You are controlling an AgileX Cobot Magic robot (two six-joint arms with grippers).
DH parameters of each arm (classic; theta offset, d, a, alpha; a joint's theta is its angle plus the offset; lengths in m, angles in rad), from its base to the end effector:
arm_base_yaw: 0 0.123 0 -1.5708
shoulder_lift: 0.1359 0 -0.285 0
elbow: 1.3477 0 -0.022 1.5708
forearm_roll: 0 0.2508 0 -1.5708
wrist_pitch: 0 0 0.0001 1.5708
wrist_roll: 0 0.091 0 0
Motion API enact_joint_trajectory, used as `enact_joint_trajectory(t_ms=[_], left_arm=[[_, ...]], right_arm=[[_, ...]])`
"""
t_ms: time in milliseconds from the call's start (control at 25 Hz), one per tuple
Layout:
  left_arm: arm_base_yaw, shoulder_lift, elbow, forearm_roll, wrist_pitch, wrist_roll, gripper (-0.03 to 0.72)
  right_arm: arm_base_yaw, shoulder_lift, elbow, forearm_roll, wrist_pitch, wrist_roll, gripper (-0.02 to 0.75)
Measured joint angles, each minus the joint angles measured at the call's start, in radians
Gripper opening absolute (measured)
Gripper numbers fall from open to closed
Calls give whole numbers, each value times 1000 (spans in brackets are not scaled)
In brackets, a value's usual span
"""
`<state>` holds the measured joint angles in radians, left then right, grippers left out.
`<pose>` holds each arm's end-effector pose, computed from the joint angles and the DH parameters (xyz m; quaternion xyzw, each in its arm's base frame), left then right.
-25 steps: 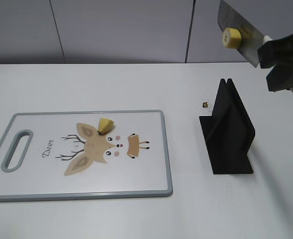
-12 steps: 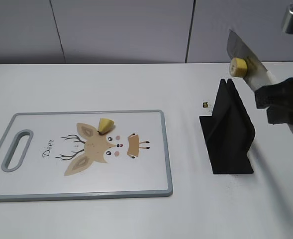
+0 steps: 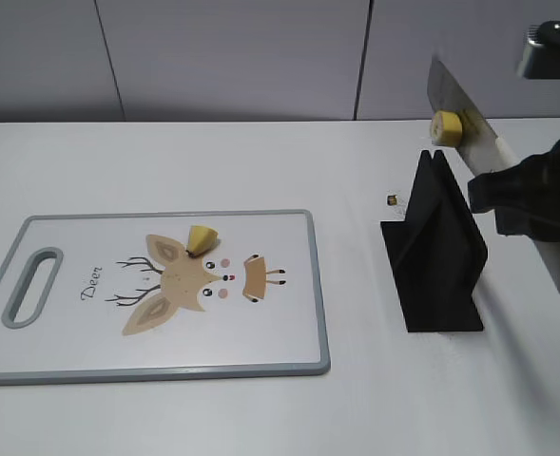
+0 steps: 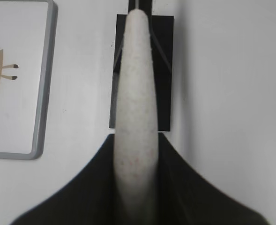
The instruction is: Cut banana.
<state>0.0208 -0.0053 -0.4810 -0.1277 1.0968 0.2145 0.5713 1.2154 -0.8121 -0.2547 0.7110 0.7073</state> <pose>-0.0052 -0.0104 0.2697 0.0867 0.8598 -0.0047 0.5031 0.2022 0.1122 0.2680 -0.0054 0.9581 0.0741 0.2768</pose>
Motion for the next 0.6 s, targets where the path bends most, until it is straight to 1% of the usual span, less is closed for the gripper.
enact_joint_trajectory(t_ms=[200, 600], left_arm=[[-41, 0, 0, 0, -1, 0, 498], [-42, 0, 0, 0, -1, 0, 498]], right_arm=[[0, 66, 0, -21, -6, 1, 159], [0, 137, 1, -50, -39, 14, 159]])
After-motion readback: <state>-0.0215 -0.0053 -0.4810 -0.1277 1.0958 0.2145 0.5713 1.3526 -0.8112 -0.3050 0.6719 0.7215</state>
